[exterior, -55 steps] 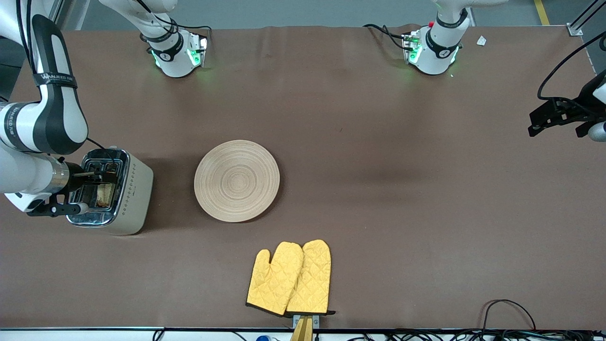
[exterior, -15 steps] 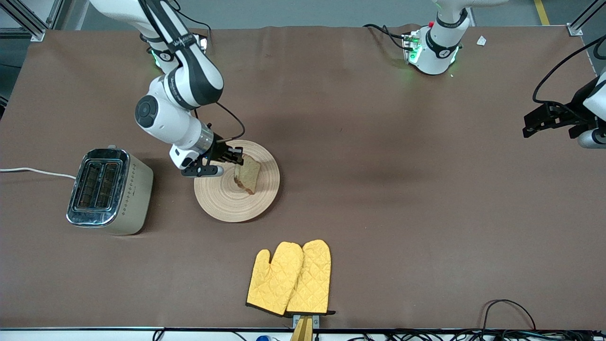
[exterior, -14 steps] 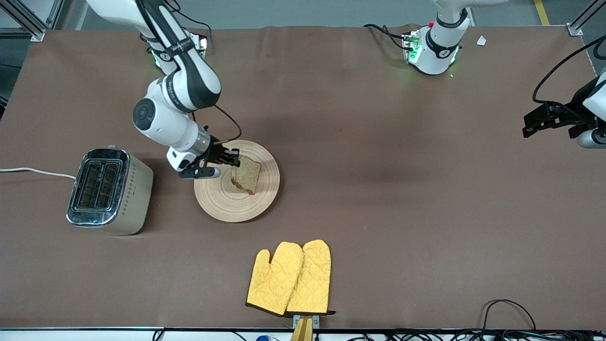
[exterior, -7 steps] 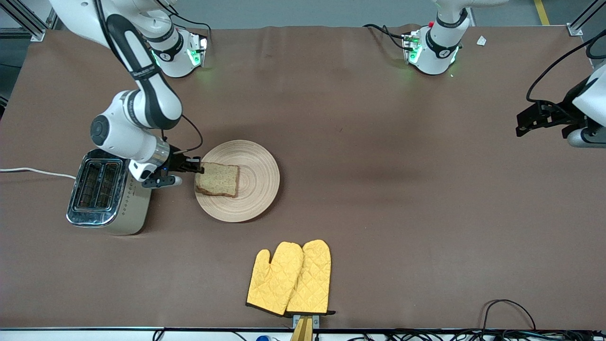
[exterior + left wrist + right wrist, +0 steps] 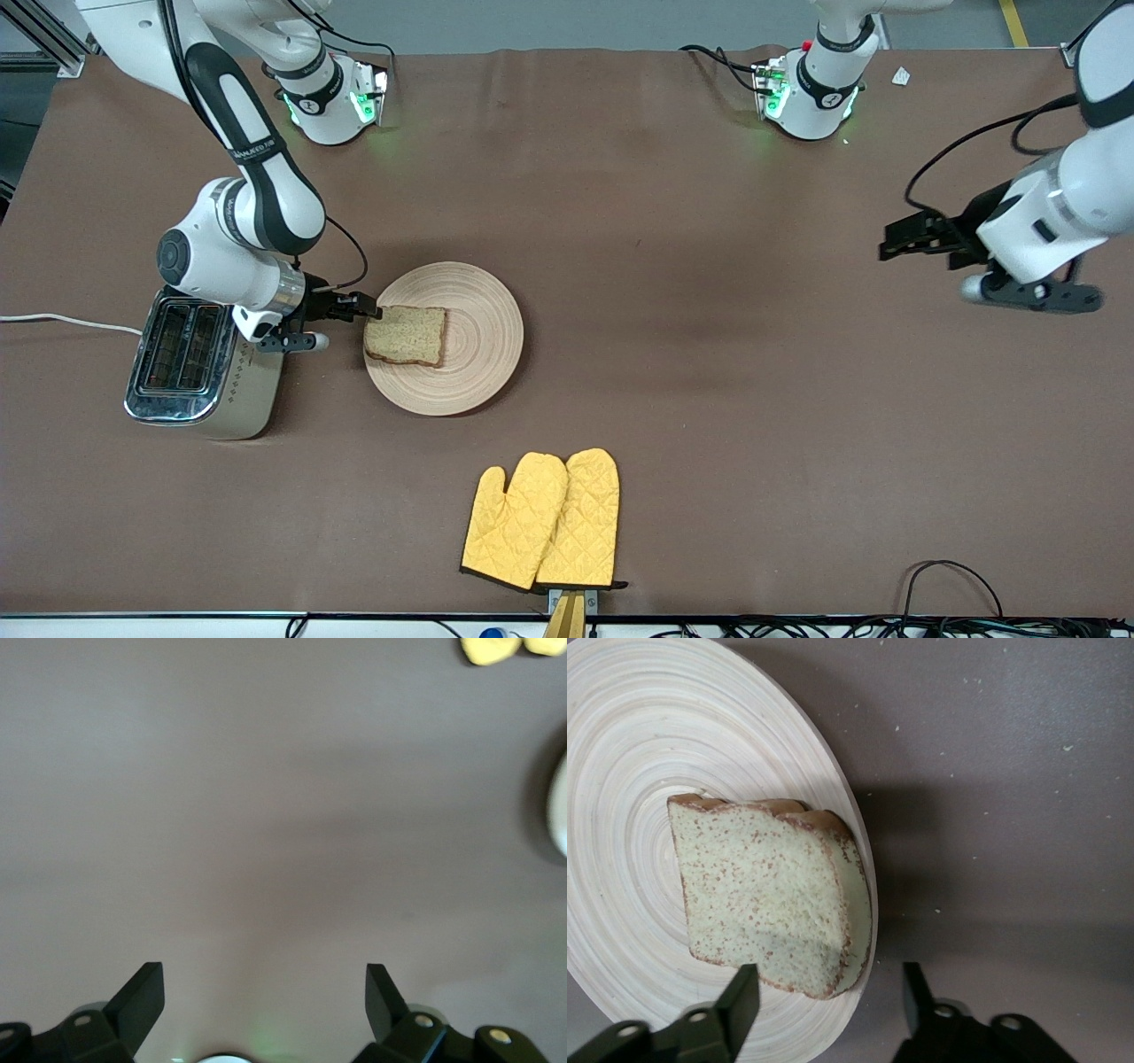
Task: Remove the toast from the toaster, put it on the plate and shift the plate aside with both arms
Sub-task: 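Withdraw the right gripper while the left gripper reaches the plate rim, then grip the plate rim with the left gripper and slide it sideways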
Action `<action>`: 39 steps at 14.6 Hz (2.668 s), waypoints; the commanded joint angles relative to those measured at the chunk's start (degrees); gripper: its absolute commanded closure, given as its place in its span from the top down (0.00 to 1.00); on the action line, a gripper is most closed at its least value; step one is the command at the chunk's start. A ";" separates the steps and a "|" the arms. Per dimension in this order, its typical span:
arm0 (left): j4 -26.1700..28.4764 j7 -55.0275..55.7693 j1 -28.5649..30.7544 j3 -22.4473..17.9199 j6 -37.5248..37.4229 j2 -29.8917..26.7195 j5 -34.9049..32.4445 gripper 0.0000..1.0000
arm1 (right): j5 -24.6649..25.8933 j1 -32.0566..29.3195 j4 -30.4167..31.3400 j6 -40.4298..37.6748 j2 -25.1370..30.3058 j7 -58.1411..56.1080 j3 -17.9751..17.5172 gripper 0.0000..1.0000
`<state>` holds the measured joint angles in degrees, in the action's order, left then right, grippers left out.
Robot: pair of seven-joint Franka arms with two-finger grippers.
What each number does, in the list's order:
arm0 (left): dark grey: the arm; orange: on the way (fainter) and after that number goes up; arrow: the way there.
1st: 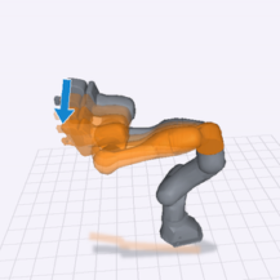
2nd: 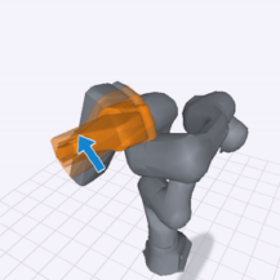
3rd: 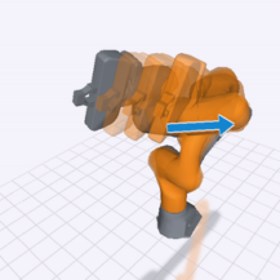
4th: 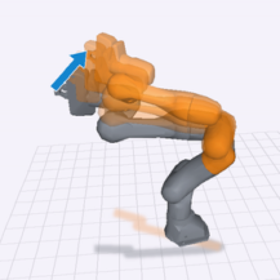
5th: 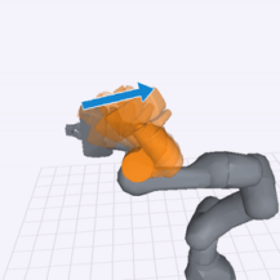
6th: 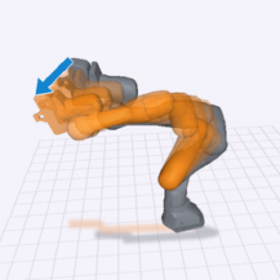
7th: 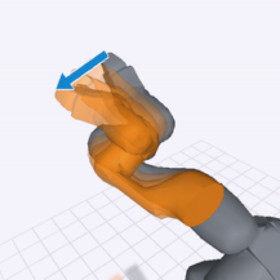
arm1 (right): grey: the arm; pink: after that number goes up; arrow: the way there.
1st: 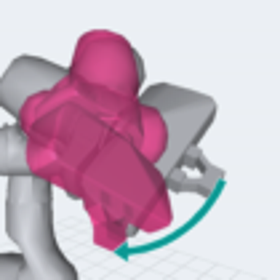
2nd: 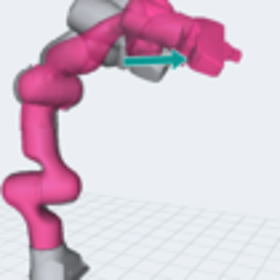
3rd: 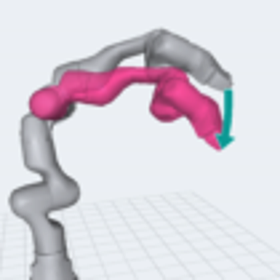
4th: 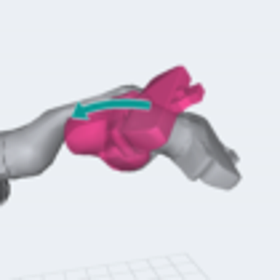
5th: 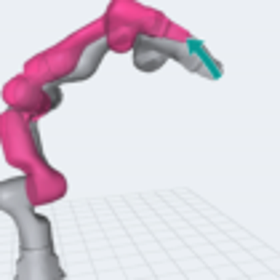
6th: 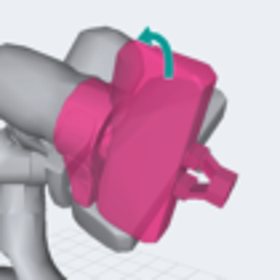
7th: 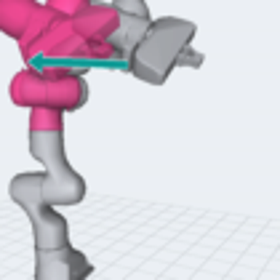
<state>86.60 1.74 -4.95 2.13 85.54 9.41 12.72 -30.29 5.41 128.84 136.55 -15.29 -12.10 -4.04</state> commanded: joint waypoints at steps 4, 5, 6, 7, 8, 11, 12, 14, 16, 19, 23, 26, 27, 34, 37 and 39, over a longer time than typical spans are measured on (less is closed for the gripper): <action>1.73 3.80 -3.56 0.51 7.17 12.36 21.86 1.00 | 4.52 -3.21 -4.38 -9.26 5.69 -0.99 2.45 1.00; 2.26 4.15 -5.67 0.42 9.97 15.09 26.52 1.00 | 4.80 -4.26 -5.35 -11.54 7.10 -0.99 2.98 1.00; 2.35 4.67 -7.77 0.51 13.22 17.99 30.65 1.00 | 5.06 -5.32 -7.10 -14.52 8.24 -0.99 3.25 1.00; 2.09 4.68 -9.97 0.51 16.38 20.36 32.96 1.00 | 5.15 -7.33 -9.03 -18.38 9.47 -0.91 3.78 1.00; 1.83 4.68 -12.52 0.51 20.68 22.39 35.33 1.00 | 5.50 -9.70 -10.88 -20.94 10.62 -0.99 4.04 1.00; 1.47 3.28 -18.32 0.51 30.01 28.45 42.71 1.00 | 14.60 -13.14 -18.69 -28.68 12.65 -0.55 4.13 1.00; 0.78 2.75 -20.43 0.51 32.65 29.87 44.65 1.00 | 17.86 -14.54 -22.11 -31.66 13.17 -0.73 4.04 1.00; -0.89 1.34 -25.09 0.51 39.49 33.29 45.89 1.00 | 22.01 -16.40 -30.63 -40.00 13.26 -1.08 3.96 1.00; -3.96 0.03 -28.44 1.21 43.99 37.68 48.78 1.00 | 26.04 -16.23 -37.93 -46.25 13.26 -0.99 3.69 1.00; -6.26 -2.61 -32.48 1.21 49.79 41.65 52.48 1.00 | 28.18 -14.47 -40.95 -49.53 14.05 2.32 3.43 1.00; -7.05 -2.62 -36.35 1.30 56.22 43.76 52.84 0.99 | 28.09 -12.72 -41.04 -50.94 14.41 8.32 1.94 1.00; -7.84 -2.71 -37.24 2.88 59.47 45.17 54.07 0.94 | 28.70 -8.87 -41.39 -51.12 14.41 8.41 2.63 1.00; -8.02 -2.79 -37.50 3.14 60.00 45.43 53.99 0.80 | 29.75 -6.49 -41.39 -51.12 14.41 8.41 4.73 1.00; -8.02 -3.50 -37.77 3.14 60.18 45.44 53.99 0.01 | 33.63 -5.32 -43.15 -51.11 13.97 5.33 8.26 1.00; -7.93 -3.50 -37.77 3.14 60.27 45.35 53.81 0.01 | 33.10 -5.68 -43.06 -51.11 13.97 5.86 8.09 1.00; -7.50 -3.41 -36.81 3.06 60.10 44.04 53.11 0.00 | 32.92 -5.68 -43.06 -51.12 13.97 5.86 8.09 1.00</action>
<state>79.09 -2.02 -42.34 5.31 144.96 53.88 65.90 2.44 0.10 86.50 86.06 -1.16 -6.25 4.35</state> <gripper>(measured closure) 0.850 0.000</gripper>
